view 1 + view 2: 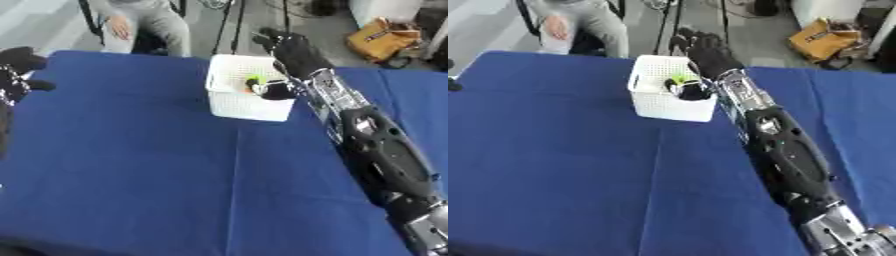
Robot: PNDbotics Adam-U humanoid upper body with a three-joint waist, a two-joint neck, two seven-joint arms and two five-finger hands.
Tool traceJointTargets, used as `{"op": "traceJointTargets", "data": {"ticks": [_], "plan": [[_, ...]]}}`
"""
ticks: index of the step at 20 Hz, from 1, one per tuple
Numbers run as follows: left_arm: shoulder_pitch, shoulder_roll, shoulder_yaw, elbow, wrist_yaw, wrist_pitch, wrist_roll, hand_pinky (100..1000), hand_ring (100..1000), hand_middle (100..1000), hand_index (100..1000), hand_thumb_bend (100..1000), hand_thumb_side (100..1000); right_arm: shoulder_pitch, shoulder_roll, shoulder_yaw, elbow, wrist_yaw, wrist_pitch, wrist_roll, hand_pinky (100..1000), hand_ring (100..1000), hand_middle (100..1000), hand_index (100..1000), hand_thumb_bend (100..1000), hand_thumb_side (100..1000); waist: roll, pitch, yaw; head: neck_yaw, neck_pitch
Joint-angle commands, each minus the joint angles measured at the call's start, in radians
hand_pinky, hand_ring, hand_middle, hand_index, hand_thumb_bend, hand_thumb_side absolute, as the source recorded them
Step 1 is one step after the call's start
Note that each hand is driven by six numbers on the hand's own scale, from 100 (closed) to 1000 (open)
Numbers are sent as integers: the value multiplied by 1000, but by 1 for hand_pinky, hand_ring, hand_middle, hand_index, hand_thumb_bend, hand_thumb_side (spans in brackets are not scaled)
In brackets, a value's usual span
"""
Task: Pick up objects on the table and place them in the box.
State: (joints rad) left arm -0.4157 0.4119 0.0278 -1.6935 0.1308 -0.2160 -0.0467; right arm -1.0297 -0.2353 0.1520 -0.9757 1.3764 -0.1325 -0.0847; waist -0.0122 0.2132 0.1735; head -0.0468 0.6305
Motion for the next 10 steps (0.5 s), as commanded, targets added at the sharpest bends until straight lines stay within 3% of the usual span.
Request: {"op": "traceJointTargets", "data": {"ticks": [1,2,6,10], "plan": [[-8,16,12,-14,1,0,9,673,824,702,822,274,1000,-17,-43,-19,-65,-43,5,-15,717,800,809,895,111,628,5,-26,-7,11,-2],[-5,17,15,-12,1,2,14,673,824,703,822,273,1000,-13,-52,-31,-83,-60,14,-22,710,795,790,887,489,522,7,-30,-19,18,0],[4,24,25,-8,-2,4,34,672,825,711,820,271,1000,24,-99,-58,-174,-128,35,-63,693,783,745,852,474,530,10,-43,-66,42,5],[10,26,30,-5,-7,6,46,672,826,724,819,265,1000,61,-144,-59,-257,-197,54,-54,683,774,715,817,465,540,14,-52,-94,57,15]]}}
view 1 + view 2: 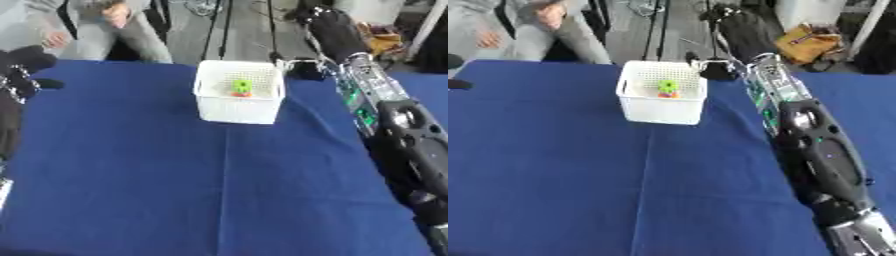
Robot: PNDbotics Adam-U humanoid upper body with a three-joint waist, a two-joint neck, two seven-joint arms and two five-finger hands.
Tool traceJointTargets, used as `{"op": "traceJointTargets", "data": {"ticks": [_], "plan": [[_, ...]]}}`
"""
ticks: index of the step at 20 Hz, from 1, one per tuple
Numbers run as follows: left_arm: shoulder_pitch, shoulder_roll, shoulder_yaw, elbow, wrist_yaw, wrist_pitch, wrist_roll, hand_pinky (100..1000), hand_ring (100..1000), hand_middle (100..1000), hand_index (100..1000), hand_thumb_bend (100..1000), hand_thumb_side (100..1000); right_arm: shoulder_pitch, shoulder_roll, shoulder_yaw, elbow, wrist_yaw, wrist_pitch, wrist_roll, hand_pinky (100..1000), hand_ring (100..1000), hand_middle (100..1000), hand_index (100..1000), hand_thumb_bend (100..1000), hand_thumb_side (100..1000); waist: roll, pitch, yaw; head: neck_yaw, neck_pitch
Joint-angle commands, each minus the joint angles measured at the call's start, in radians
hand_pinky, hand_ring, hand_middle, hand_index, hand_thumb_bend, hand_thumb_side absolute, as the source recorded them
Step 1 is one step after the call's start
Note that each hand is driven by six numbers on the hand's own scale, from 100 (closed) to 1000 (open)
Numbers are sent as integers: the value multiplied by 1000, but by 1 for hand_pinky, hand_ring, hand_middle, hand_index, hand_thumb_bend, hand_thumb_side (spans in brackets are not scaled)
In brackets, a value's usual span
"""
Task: Pick up objects on the table and place them in the box.
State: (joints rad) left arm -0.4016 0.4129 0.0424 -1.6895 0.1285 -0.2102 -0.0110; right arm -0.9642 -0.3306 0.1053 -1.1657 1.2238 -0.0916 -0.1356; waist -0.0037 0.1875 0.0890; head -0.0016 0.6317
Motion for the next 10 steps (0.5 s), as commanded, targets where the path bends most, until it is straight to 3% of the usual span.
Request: {"op": "traceJointTargets", "data": {"ticks": [1,4,10], "plan": [[-2,26,17,-7,-6,1,15,672,826,724,819,265,1000,13,-66,-16,-91,-61,13,-11,683,774,715,817,465,540,7,-29,-22,17,17],[4,27,24,-5,-11,2,26,671,826,737,819,259,1000,83,-112,-28,-170,-112,19,-43,666,759,664,765,449,546,14,-33,-52,32,30],[10,22,28,-4,-17,5,35,670,827,744,819,248,1000,210,-145,-46,-341,-217,63,-46,648,746,624,746,397,566,19,-33,-69,43,44]]}}
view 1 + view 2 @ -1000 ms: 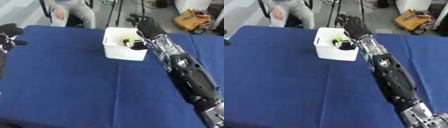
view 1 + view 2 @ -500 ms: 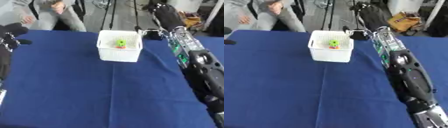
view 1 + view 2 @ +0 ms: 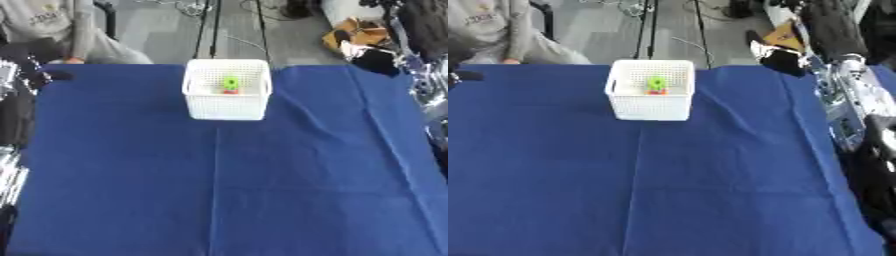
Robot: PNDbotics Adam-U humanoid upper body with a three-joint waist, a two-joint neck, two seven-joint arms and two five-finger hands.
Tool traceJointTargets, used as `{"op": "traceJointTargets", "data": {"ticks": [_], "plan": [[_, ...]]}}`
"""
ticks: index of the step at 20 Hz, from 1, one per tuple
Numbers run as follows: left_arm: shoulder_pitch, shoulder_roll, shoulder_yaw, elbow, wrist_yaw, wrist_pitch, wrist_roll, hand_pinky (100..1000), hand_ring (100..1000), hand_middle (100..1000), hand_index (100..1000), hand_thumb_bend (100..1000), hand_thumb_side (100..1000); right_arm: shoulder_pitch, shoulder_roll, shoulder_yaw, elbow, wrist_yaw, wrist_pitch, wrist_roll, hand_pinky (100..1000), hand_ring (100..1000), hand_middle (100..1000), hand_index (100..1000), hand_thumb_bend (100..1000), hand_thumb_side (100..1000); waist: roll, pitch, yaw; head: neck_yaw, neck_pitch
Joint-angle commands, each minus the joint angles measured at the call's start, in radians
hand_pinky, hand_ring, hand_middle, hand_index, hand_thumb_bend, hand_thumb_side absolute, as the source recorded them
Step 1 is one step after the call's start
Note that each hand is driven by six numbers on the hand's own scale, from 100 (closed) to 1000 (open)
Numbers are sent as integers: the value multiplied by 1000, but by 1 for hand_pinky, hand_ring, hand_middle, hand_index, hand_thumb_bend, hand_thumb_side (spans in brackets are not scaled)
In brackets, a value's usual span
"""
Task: Pick up objects on the table and place them in the box.
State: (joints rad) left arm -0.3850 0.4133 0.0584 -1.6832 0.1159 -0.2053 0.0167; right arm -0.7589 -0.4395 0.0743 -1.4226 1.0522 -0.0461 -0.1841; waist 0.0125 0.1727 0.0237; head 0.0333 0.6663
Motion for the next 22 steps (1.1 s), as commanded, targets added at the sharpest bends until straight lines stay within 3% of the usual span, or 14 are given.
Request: {"op": "traceJointTargets", "data": {"ticks": [1,11,14,16,22], "plan": [[-5,21,12,-10,-5,0,8,670,827,744,819,248,1000,27,-38,-18,-113,-63,21,7,648,746,624,746,397,566,4,-18,-4,9,11],[19,15,18,-11,-8,3,15,668,825,735,816,236,1000,240,-19,-65,-311,-231,103,-13,609,718,577,720,355,567,14,-26,-30,24,15],[26,13,19,-10,-9,4,16,666,825,733,816,230,1000,268,-48,-81,-331,-475,85,-16,605,715,572,717,344,566,13,-32,-35,25,18],[33,10,18,-8,-9,5,15,666,826,733,815,229,1000,291,-49,-95,-327,-567,68,-19,603,714,569,715,345,563,15,-36,-37,26,18],[42,4,18,-8,-10,3,11,665,825,732,814,228,1000,323,-32,-115,-322,-607,53,-29,601,713,567,714,342,563,18,-40,-41,21,23]]}}
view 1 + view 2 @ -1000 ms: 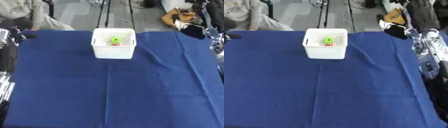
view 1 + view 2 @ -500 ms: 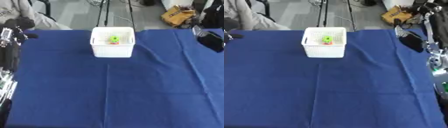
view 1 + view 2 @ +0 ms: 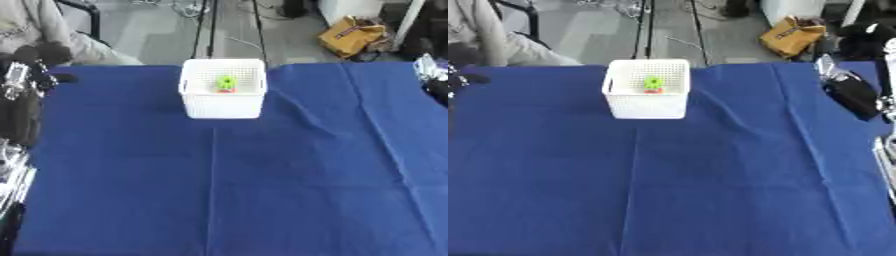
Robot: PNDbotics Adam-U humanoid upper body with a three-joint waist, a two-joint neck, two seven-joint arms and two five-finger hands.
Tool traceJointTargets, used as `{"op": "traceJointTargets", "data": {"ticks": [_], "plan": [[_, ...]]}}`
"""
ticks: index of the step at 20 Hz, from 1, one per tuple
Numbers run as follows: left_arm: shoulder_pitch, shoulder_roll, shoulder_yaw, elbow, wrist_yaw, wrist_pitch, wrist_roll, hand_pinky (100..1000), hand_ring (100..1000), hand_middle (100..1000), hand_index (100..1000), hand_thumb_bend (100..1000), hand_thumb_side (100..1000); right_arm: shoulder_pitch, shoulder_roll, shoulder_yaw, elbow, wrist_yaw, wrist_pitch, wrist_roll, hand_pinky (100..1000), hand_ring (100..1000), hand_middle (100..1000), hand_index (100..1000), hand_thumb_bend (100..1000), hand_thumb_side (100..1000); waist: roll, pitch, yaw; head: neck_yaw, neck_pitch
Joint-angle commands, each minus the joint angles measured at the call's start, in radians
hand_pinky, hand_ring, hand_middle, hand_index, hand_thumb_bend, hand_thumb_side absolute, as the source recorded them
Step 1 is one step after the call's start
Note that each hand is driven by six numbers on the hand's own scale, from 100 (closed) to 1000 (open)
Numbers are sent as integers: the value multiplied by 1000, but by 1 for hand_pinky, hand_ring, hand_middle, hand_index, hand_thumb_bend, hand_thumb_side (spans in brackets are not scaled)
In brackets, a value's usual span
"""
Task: Pick up objects on the table and place them in the box.
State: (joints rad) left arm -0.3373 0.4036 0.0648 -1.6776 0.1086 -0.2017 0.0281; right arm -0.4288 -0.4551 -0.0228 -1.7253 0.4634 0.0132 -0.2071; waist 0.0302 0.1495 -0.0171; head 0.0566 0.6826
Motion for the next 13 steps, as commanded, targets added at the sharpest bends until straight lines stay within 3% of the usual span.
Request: {"op": "traceJointTargets", "data": {"ticks": [1,13], "plan": [[-4,12,12,-14,-2,0,0,665,826,732,814,227,1000,-5,-12,-20,-21,-19,-7,-9,600,713,566,713,342,563,0,-17,1,-2,8],[12,3,15,-21,-1,0,1,663,826,733,815,215,1000,1,-5,-21,-32,-40,-7,-21,596,708,561,711,328,568,3,-12,9,-2,10]]}}
